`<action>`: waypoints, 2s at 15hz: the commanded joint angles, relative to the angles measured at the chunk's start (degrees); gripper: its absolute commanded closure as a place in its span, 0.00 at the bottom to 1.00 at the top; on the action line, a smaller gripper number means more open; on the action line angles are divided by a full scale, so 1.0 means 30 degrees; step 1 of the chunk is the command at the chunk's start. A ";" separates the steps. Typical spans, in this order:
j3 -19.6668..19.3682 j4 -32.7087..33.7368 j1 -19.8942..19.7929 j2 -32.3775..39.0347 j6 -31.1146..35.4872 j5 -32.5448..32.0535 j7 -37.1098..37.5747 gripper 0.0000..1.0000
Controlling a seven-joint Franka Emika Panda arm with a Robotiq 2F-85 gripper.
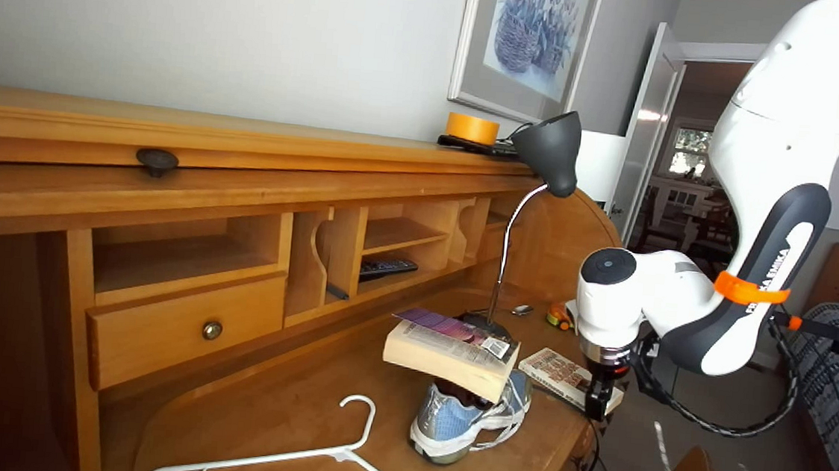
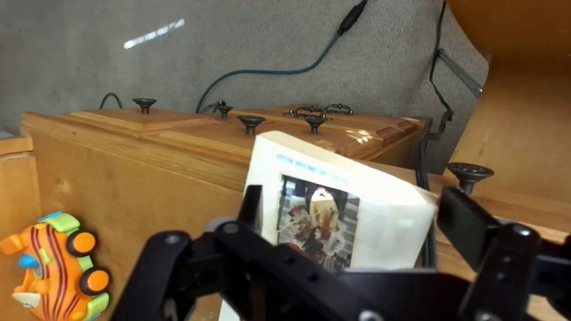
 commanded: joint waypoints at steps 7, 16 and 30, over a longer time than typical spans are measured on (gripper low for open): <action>-0.0311 0.1168 0.0396 0.1863 0.0743 -0.1782 0.2460 0.00; -0.0268 0.1685 0.0209 0.2784 0.0912 -0.1875 0.2811 0.51; -0.0229 0.1420 0.0112 0.1616 0.0517 -0.0824 0.2000 0.93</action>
